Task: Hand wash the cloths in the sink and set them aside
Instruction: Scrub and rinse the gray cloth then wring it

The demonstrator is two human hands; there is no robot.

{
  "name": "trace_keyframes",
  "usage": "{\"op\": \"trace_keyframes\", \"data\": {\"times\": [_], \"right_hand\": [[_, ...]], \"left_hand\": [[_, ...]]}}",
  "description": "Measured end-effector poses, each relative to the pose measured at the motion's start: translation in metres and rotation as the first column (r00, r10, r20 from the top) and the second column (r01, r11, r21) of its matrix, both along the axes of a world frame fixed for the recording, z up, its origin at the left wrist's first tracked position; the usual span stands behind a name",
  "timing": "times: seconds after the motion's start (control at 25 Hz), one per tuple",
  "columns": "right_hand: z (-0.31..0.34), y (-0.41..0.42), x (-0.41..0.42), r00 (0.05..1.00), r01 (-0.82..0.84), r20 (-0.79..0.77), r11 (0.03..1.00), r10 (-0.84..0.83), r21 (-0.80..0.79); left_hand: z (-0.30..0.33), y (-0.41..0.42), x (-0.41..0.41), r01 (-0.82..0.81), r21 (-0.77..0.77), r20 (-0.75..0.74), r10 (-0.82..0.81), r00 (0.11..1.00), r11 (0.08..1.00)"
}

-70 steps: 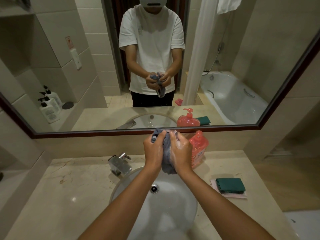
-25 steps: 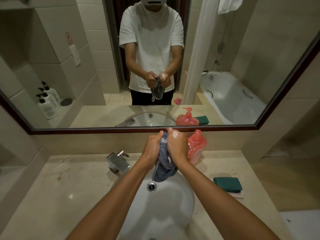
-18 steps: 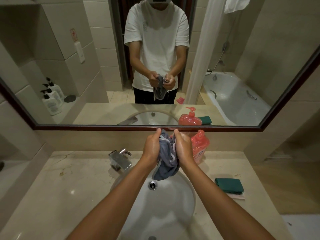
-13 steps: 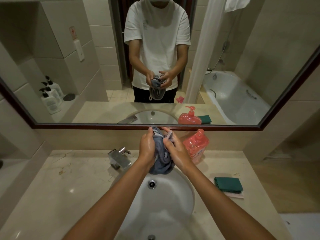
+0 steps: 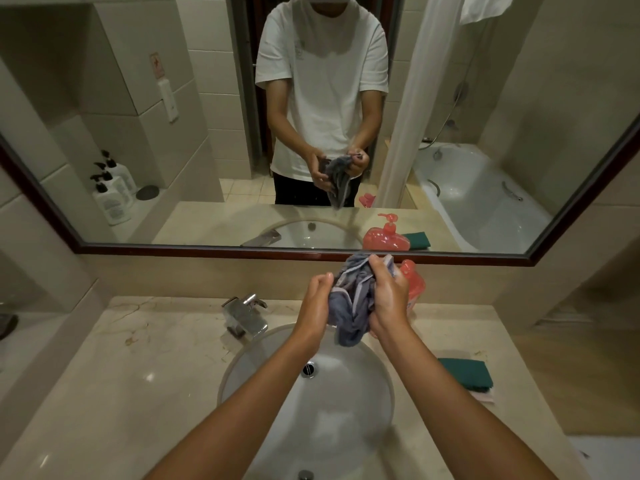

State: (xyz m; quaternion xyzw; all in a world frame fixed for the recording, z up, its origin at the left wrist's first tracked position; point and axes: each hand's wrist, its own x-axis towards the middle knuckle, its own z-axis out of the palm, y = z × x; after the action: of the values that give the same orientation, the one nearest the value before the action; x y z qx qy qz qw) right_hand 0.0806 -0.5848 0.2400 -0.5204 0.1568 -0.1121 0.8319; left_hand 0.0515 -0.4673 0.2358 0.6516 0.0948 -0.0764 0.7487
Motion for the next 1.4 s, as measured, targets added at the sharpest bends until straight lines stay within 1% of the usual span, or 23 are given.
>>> {"op": "trace_keyframes", "data": {"times": [0.04,0.12,0.16,0.2,0.24,0.28,0.36,0.44,0.48,0.56,0.6,0.68,0.76,0.84,0.92,1.04,1.12,1.2,1.24,1.28,1.32,1.36,1.4], "right_hand": [[0.002,-0.001,0.001,1.000,-0.004,0.015,0.998,0.003,0.061],[0.004,-0.003,0.001,0.999,-0.019,0.043,0.983,0.012,0.180],[0.004,-0.004,0.000,0.998,-0.041,0.051,0.970,0.029,0.241],[0.003,-0.004,-0.001,0.998,-0.061,0.044,0.959,0.051,0.277],[0.000,-0.005,-0.002,0.997,-0.080,0.027,0.955,0.075,0.284],[-0.003,-0.007,-0.003,0.995,-0.099,0.007,0.956,0.101,0.277],[-0.009,-0.012,-0.003,0.987,-0.145,-0.032,0.959,0.157,0.242],[-0.011,-0.017,-0.004,0.974,-0.203,-0.069,0.963,0.218,0.175],[-0.012,-0.019,-0.005,0.963,-0.242,-0.089,0.962,0.254,0.126],[-0.009,-0.024,-0.008,0.931,-0.334,-0.158,0.943,0.329,-0.007],[-0.004,-0.026,-0.010,0.909,-0.386,-0.200,0.919,0.366,-0.073],[0.007,-0.028,-0.014,0.865,-0.477,-0.276,0.857,0.418,-0.195],[0.013,-0.023,-0.015,0.852,-0.507,-0.306,0.815,0.424,-0.283],[0.012,-0.009,-0.015,0.870,-0.482,-0.275,0.821,0.409,-0.305],[0.010,0.008,-0.015,0.895,-0.427,-0.245,0.873,0.371,-0.237],[0.007,0.018,-0.013,0.955,-0.243,-0.225,0.945,0.194,-0.220],[0.004,0.015,-0.010,0.975,-0.129,-0.214,0.941,0.063,-0.314],[0.004,0.013,-0.009,0.983,-0.040,-0.180,0.905,-0.041,-0.424],[0.004,0.011,-0.009,0.985,-0.009,-0.157,0.889,-0.071,-0.457],[0.005,0.010,-0.008,0.986,0.015,-0.137,0.878,-0.091,-0.479],[0.008,0.009,-0.009,0.987,0.035,-0.117,0.865,-0.108,-0.501],[0.010,0.010,-0.009,0.988,0.054,-0.095,0.842,-0.124,-0.537],[0.010,0.012,-0.011,0.989,0.067,-0.068,0.805,-0.132,-0.589]], "left_hand": [[-0.002,0.000,0.000,0.006,-0.082,-0.124,-0.016,0.992,0.997],[-0.008,0.002,0.002,0.030,-0.213,-0.377,-0.110,0.919,0.977],[-0.011,0.003,0.003,0.036,-0.302,-0.452,-0.177,0.874,0.953],[-0.013,0.003,0.005,0.023,-0.411,-0.478,-0.237,0.846,0.911],[-0.013,0.003,0.005,-0.014,-0.496,-0.472,-0.256,0.843,0.868],[-0.013,0.003,0.007,-0.050,-0.541,-0.449,-0.237,0.861,0.840],[-0.011,0.003,0.011,-0.056,-0.546,-0.353,-0.169,0.920,0.836],[-0.008,0.004,0.016,-0.051,-0.486,-0.246,-0.081,0.966,0.872],[-0.006,0.006,0.019,-0.082,-0.444,-0.216,-0.018,0.976,0.892],[-0.002,0.012,0.024,-0.167,-0.359,-0.169,0.112,0.979,0.918],[0.000,0.016,0.027,-0.181,-0.324,-0.128,0.147,0.981,0.928],[0.005,0.021,0.028,-0.128,-0.275,0.002,0.133,0.991,0.953],[0.013,0.022,0.026,-0.030,-0.250,0.130,0.064,0.989,0.968],[0.020,0.018,0.022,0.044,-0.245,0.198,0.006,0.980,0.969],[0.022,0.011,0.017,0.085,-0.224,0.246,-0.028,0.969,0.971],[0.017,0.006,0.010,0.059,-0.069,0.336,-0.032,0.941,0.996],[0.012,0.005,0.009,0.006,0.023,0.371,-0.014,0.928,1.000],[0.010,0.006,0.009,-0.006,0.053,0.299,-0.010,0.954,0.999],[0.010,0.007,0.008,0.049,0.043,0.208,-0.057,0.976,0.998],[0.010,0.008,0.009,0.133,-0.010,0.075,-0.132,0.988,0.991],[0.010,0.009,0.008,0.207,-0.116,-0.069,-0.216,0.974,0.971],[0.012,0.008,0.006,0.240,-0.225,-0.177,-0.282,0.943,0.944],[0.014,0.006,0.004,0.229,-0.320,-0.227,-0.309,0.923,0.919]]}}
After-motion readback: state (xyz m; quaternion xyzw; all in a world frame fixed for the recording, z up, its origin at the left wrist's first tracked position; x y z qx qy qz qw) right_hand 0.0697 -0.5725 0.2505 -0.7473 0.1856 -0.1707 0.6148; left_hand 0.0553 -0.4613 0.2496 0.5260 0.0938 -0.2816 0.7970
